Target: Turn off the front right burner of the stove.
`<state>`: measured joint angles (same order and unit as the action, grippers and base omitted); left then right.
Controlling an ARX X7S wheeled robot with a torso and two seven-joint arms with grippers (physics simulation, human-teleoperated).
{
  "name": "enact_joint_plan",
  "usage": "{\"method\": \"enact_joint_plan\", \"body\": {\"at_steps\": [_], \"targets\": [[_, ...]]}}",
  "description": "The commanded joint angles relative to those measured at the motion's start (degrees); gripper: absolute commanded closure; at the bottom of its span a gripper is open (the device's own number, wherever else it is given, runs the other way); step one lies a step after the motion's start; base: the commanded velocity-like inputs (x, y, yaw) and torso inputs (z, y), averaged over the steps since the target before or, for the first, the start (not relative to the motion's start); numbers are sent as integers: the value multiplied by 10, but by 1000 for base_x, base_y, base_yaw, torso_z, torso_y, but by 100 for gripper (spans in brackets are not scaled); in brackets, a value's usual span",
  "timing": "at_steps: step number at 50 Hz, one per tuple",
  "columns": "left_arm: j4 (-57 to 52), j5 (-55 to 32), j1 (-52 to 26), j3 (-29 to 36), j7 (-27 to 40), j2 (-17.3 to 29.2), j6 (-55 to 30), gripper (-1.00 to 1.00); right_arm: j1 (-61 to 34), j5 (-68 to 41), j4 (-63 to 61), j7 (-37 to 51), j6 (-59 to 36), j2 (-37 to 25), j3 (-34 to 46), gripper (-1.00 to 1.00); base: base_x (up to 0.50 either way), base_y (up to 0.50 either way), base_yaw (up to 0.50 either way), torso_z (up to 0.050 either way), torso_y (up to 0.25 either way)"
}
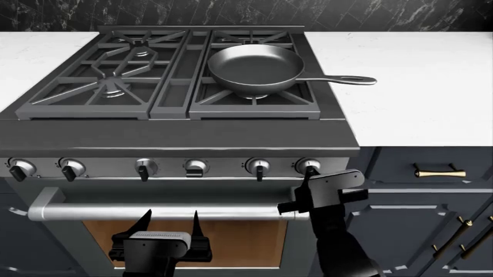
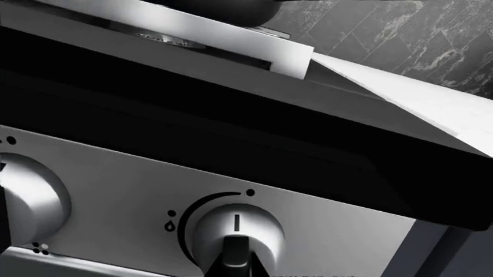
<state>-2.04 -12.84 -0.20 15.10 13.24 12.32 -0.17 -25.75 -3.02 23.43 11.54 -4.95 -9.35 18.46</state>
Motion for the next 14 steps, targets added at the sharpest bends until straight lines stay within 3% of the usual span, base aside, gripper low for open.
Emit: {"method": "enact_joint_plan", "body": {"at_steps": [1,14], "targets": [[0,-2,-2,3,3,2,0,-100,-3,-33,9,-2,2,-3,-14,100,0,0,0,0,0],[-1,-4,-3,6,5,4,1,-100,7,-79,-6,-12,1,-2,-39,100,0,0,0,0,0]]}}
